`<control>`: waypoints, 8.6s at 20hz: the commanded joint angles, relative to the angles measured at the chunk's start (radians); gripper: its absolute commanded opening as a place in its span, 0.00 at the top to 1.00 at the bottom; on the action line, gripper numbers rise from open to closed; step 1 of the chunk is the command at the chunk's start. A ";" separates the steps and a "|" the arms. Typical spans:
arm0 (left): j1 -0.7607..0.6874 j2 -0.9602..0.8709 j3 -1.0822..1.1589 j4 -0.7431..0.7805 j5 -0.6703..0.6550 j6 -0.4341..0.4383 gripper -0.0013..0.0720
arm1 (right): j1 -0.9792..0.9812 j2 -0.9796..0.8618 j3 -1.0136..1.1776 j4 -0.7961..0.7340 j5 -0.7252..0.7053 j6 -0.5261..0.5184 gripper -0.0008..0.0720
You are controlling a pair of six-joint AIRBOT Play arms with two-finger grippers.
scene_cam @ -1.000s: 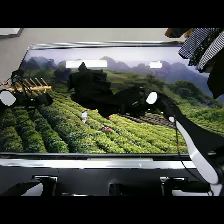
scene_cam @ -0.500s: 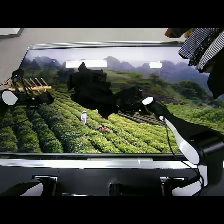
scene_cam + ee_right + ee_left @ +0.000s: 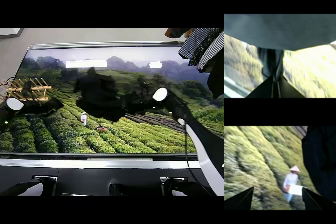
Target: Fold the clothes and pants, and hang the long-sleeved shirts on hangers.
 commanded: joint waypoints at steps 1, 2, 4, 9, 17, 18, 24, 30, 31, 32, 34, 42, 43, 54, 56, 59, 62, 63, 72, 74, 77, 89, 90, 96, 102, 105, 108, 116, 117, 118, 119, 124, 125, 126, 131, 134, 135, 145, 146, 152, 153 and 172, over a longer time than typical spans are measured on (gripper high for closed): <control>-0.087 -0.077 -0.053 -0.321 0.063 0.175 0.01 | -0.001 0.133 0.001 -0.117 0.163 0.146 0.94; -0.132 -0.104 -0.053 -0.369 0.076 0.204 0.01 | -0.001 0.158 0.001 -0.117 0.170 0.155 0.94; -0.225 -0.156 -0.053 -0.398 0.120 0.209 0.01 | -0.001 0.192 0.001 -0.117 0.177 0.177 0.94; -0.375 -0.230 -0.049 -0.439 0.238 0.209 0.01 | -0.001 0.206 0.001 -0.115 0.223 0.183 0.94; -0.179 -0.108 0.280 -0.380 0.036 0.221 0.96 | -0.003 0.227 0.253 -0.298 -0.108 0.229 0.94; -0.144 -0.071 0.386 -0.353 -0.006 0.221 0.96 | -0.003 0.227 0.352 -0.338 -0.135 0.257 0.94; -0.040 0.185 0.828 -0.183 -0.133 0.220 0.96 | -0.003 0.283 0.835 -0.311 -0.023 0.134 0.94; -0.029 0.486 0.846 -0.125 -0.145 0.156 0.96 | -0.003 0.545 0.862 -0.268 0.185 0.080 0.94; -0.029 0.521 0.846 -0.075 -0.145 0.102 0.96 | -0.003 0.583 0.862 -0.269 0.177 0.081 0.94; -0.029 0.548 0.846 -0.027 -0.145 0.053 0.96 | -0.003 0.612 0.862 -0.277 0.153 0.090 0.94; -0.029 0.577 0.846 0.039 -0.145 -0.022 0.96 | -0.003 0.639 0.862 -0.320 0.094 0.140 0.94; -0.034 0.422 0.620 -0.039 -0.162 -0.039 0.95 | -0.003 0.315 0.862 -0.620 -0.154 0.285 0.94; -0.044 0.377 0.565 -0.039 -0.139 -0.039 0.96 | -0.003 0.227 0.862 -0.669 -0.237 0.330 0.94; -0.129 -0.279 0.418 -0.043 0.110 -0.027 0.95 | -0.003 -0.522 0.862 -0.470 -0.258 0.602 0.88; -0.127 -0.334 0.418 -0.043 0.103 -0.028 0.87 | -0.003 -0.549 0.862 -0.385 -0.112 0.470 0.84; -0.074 -0.332 0.444 -0.056 0.034 -0.027 0.19 | -0.004 -0.513 0.862 -0.340 0.128 0.238 0.25; 0.076 -0.269 0.486 -0.054 -0.082 0.034 0.05 | -0.050 -0.402 0.862 -0.351 0.389 0.060 0.13; 0.140 -0.237 0.486 -0.054 -0.113 0.075 0.05 | -0.088 -0.357 0.859 -0.351 0.435 0.043 0.13; 0.492 -0.058 0.060 -0.054 -0.211 0.151 0.06 | -0.110 0.173 -0.165 0.056 0.077 0.024 0.13; 0.486 -0.061 -0.007 -0.054 -0.203 0.178 0.06 | 0.006 0.224 -0.391 0.189 -0.102 0.024 0.13; 0.486 -0.064 -0.038 -0.053 -0.203 0.217 0.06 | 0.212 0.211 -0.541 0.330 -0.305 0.042 0.13; 0.485 -0.064 -0.037 -0.053 -0.222 0.229 0.06 | 0.505 -0.094 -0.457 0.869 -0.523 -0.281 0.71; 0.485 -0.065 -0.038 -0.051 -0.241 0.231 0.06 | 0.490 -0.074 -0.455 0.838 -0.516 -0.275 0.91; 0.466 -0.120 -0.064 -0.054 -0.301 0.350 0.06 | 0.236 0.159 -0.455 0.241 -0.254 0.174 0.94; 0.318 -0.175 -0.080 -0.080 -0.294 0.393 0.06 | 0.159 0.248 -0.455 0.170 -0.129 0.183 0.94; 0.223 -0.202 -0.080 -0.080 -0.294 0.393 0.06 | 0.159 0.248 -0.455 0.170 -0.112 0.187 0.94; 0.146 -0.219 -0.081 -0.080 -0.294 0.393 0.06 | 0.159 0.248 -0.455 0.162 -0.114 0.187 0.94; 0.097 -0.220 0.060 -0.317 -0.370 0.397 0.96 | 0.023 0.248 -0.272 0.092 -0.161 0.215 0.94; 0.096 -0.216 0.138 -0.337 -0.391 0.396 0.96 | -0.028 0.248 -0.200 0.076 -0.155 0.212 0.94; 0.094 -0.208 0.232 -0.360 -0.412 0.396 0.96 | -0.068 0.248 -0.125 0.075 -0.148 0.195 0.94; 0.092 -0.195 0.330 -0.377 -0.420 0.392 0.96 | -0.103 0.248 -0.031 0.075 -0.138 0.169 0.94; 0.082 -0.095 0.930 -0.389 -0.410 0.355 0.96 | -0.139 0.250 0.506 -0.014 -0.033 0.068 0.94; 0.083 -0.071 1.029 -0.388 -0.410 0.346 0.96 | -0.140 0.256 0.614 -0.029 -0.005 0.064 0.94; 0.083 -0.043 1.125 -0.382 -0.409 0.333 0.96 | -0.140 0.268 0.705 -0.051 0.022 0.062 0.94; 0.084 0.251 1.143 -0.343 -0.245 0.292 0.96 | -0.140 0.460 0.915 -0.120 0.105 0.074 0.94; 0.084 0.419 1.085 -0.122 -0.180 0.165 0.96 | -0.140 0.589 0.915 -0.176 0.157 0.136 0.94; 0.084 0.454 1.081 -0.036 -0.181 0.106 0.96 | -0.140 0.618 0.915 -0.204 0.159 0.173 0.94; 0.079 0.285 0.869 0.051 -0.174 0.071 0.96 | -0.140 0.260 0.913 -0.322 0.100 0.317 0.94; 0.067 0.224 0.835 0.051 -0.152 0.093 0.96 | -0.140 0.187 0.913 -0.317 0.073 0.316 0.94; -0.058 -0.283 0.786 0.052 0.221 0.209 0.96 | -0.140 -0.267 0.875 -0.306 -0.210 0.310 0.94; -0.069 -0.362 0.789 0.052 0.283 0.206 0.96 | -0.140 -0.325 0.863 -0.306 -0.253 0.310 0.94; 0.176 -0.180 0.561 0.060 -0.366 -0.031 0.00 | -0.318 -0.093 0.501 -0.305 0.436 0.039 0.16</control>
